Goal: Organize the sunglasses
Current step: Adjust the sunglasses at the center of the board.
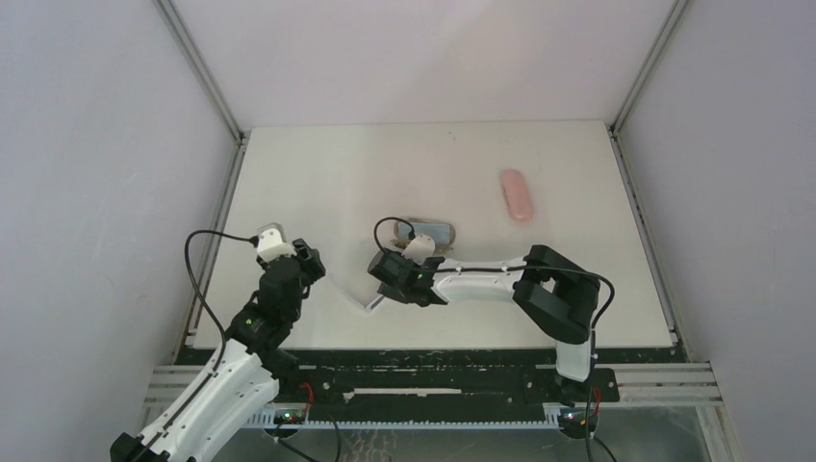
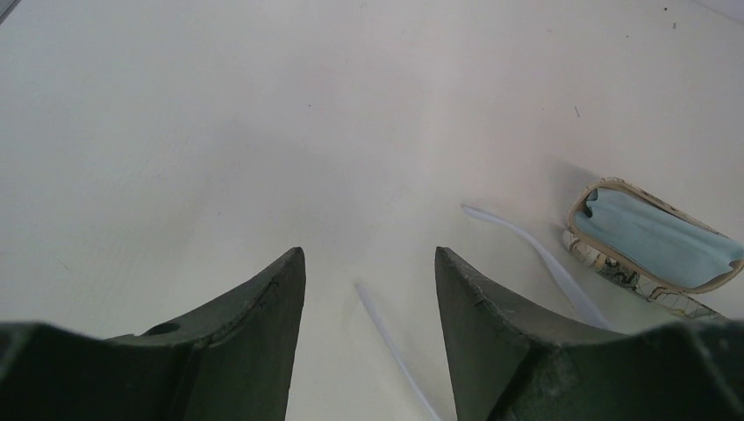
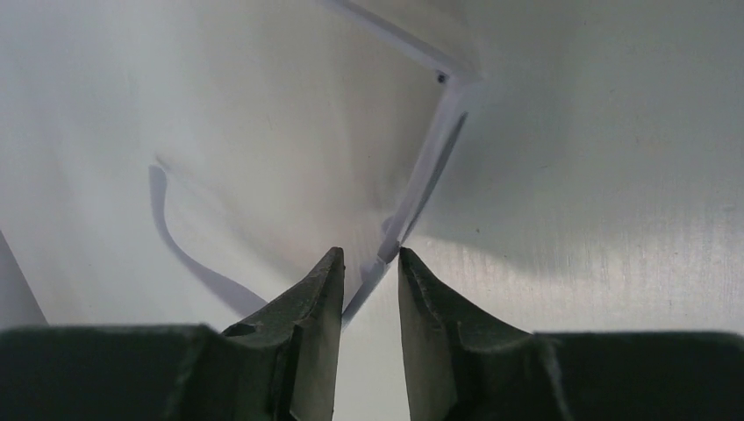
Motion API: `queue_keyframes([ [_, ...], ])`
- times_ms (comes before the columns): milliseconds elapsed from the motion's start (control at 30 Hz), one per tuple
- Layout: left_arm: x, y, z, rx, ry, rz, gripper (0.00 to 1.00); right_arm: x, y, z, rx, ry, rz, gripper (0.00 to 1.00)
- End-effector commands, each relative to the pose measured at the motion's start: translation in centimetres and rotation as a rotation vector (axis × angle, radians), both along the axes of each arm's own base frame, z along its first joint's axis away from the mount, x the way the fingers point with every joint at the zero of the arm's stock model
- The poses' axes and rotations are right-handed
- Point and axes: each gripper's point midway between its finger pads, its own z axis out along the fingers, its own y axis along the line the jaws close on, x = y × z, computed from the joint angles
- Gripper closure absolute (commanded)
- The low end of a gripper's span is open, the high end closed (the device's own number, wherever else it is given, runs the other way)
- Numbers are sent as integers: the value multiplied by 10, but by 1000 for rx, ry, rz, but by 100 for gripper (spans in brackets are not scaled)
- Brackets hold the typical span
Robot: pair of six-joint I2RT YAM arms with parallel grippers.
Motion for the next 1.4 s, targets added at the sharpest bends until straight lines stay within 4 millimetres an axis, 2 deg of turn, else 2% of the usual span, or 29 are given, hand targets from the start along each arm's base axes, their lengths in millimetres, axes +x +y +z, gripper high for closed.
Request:
queue_keyframes([
  [0,3,-2,4,-1,-25,-11,39,11,15,18,46,-40,-7,73],
  [233,3,-3,5,-1,-25,-14,39,15,6,19,-13,-77,25,90],
  [300,3,-2,4,1,-24,-12,39,16,-1,22,-51,-99,33,91],
  [467,1,-1,9,-9,-39,-8,40,18,-18,44,-134,-179,81,100],
  [600,-4,3,16,-36,-90,4,41,12,-46,68,-250,-223,178,100],
  [733,-10,10,23,-58,-151,24,41,-4,-88,80,-382,-247,353,100],
  [867,-8,9,20,-43,-135,23,41,-27,-137,71,-475,-166,510,100],
  [933,-5,7,16,-30,-107,15,41,-33,-162,62,-510,-111,529,100],
  [1000,-2,4,13,-18,-84,9,41,-39,-179,55,-523,-86,552,100],
  [1100,1,2,8,-5,-59,4,41,-40,-194,43,-508,-72,576,100],
  [1267,2,3,6,7,-51,8,41,-17,-214,38,-493,-42,443,100],
  [1367,3,3,6,11,-50,10,41,-8,-217,31,-500,-28,427,100],
])
